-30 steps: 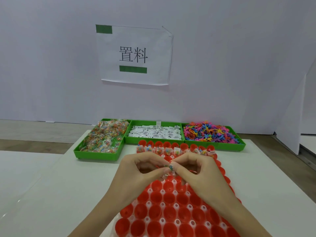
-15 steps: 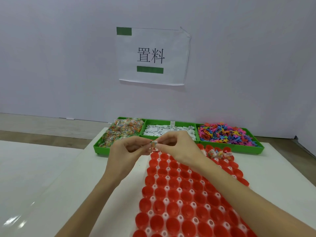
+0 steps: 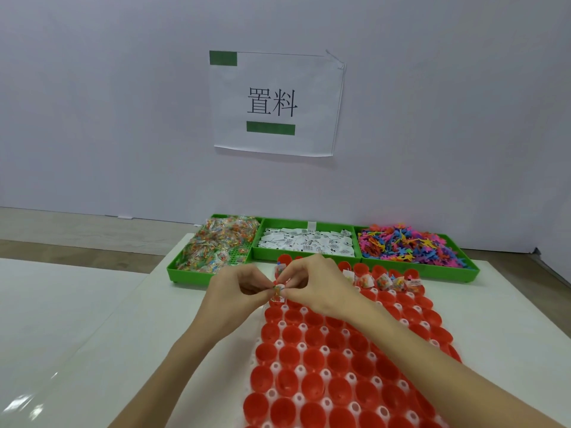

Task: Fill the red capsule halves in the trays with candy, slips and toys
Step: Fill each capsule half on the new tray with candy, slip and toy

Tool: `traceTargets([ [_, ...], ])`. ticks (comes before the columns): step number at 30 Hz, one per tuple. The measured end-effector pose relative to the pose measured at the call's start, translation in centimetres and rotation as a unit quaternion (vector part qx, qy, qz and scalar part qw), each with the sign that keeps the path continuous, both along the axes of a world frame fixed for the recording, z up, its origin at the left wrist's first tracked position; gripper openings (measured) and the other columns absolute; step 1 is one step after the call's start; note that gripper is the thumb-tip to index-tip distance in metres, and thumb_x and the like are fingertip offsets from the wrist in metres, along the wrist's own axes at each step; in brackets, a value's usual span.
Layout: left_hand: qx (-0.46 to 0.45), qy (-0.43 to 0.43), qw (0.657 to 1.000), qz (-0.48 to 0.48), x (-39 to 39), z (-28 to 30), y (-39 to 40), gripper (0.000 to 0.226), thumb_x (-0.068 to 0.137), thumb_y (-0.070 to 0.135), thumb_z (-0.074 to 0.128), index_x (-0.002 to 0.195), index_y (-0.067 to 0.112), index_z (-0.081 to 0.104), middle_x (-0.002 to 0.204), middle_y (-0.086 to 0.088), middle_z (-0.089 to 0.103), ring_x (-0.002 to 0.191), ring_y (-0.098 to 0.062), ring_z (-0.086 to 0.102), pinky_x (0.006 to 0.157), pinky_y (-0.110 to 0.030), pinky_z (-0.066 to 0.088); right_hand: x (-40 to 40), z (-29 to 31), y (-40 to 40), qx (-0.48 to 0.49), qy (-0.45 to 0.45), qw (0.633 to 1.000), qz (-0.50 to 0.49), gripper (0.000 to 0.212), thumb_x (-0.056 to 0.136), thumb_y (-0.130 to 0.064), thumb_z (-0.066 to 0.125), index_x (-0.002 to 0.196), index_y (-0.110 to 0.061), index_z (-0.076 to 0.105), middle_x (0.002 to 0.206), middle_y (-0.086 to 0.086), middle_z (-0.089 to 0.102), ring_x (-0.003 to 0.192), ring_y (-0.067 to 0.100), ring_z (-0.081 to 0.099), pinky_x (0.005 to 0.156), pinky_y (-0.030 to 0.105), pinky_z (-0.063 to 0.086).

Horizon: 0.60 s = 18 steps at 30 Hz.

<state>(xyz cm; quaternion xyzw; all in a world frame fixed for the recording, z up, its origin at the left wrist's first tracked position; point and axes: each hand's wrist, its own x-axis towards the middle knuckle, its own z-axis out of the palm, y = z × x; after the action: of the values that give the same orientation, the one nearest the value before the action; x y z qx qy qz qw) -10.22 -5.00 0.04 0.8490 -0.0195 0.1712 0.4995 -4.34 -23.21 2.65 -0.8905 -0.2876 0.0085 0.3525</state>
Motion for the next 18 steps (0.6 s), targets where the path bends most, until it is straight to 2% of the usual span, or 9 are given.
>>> traceTargets([
  [3, -0.009, 0.006, 1.000, -0.003, -0.08, 0.00, 0.11, 0.010, 0.079, 0.009, 0.087, 0.078, 0.013, 0.078, 0.075, 0.002, 0.078, 0.072, -0.009, 0.075, 0.073, -0.025, 0.061, -0.40, -0.20, 0.14, -0.006, -0.021, 1.000, -0.005, 0.012, 0.086, -0.021, 0.079, 0.098, -0.026, 0.078, 0.078, -0.011, 0.076, 0.081, -0.004, 0.069, 0.079, 0.012, 0.052],
  [8, 0.012, -0.007, 1.000, -0.010, -0.10, -0.14, 0.00, 0.013, 0.079, 0.004, 0.086, 0.078, 0.012, 0.077, 0.074, 0.003, 0.077, 0.071, -0.010, 0.075, 0.072, -0.029, 0.062, -0.78, -0.09, 0.34, -0.027, -0.050, 0.998, 0.006, 0.013, 0.086, -0.015, 0.079, 0.097, -0.020, 0.075, 0.085, -0.008, 0.074, 0.074, -0.005, 0.064, 0.068, 0.003, 0.047],
  [11, 0.022, -0.002, 1.000, -0.013, -0.08, -0.15, 0.13, 0.014, 0.078, 0.003, 0.087, 0.077, 0.013, 0.077, 0.074, 0.003, 0.077, 0.072, -0.011, 0.075, 0.073, -0.029, 0.062, -0.81, -0.04, 0.52, -0.044, -0.058, 0.997, 0.020, 0.014, 0.085, -0.012, 0.079, 0.096, -0.018, 0.073, 0.084, -0.008, 0.073, 0.072, -0.003, 0.064, 0.069, 0.008, 0.051],
  [18, 0.059, -0.010, 0.998, -0.016, -0.23, -0.06, 0.02, 0.017, 0.078, -0.005, 0.083, 0.076, 0.011, 0.077, 0.072, 0.005, 0.077, 0.070, -0.007, 0.075, 0.073, -0.028, 0.062, -0.43, -0.20, 0.82, -0.066, -0.066, 0.995, 0.026, 0.019, 0.081, -0.009, 0.081, 0.089, -0.023, 0.070, 0.079, -0.010, 0.072, 0.073, -0.003, 0.065, 0.061, 0.009, 0.045],
])
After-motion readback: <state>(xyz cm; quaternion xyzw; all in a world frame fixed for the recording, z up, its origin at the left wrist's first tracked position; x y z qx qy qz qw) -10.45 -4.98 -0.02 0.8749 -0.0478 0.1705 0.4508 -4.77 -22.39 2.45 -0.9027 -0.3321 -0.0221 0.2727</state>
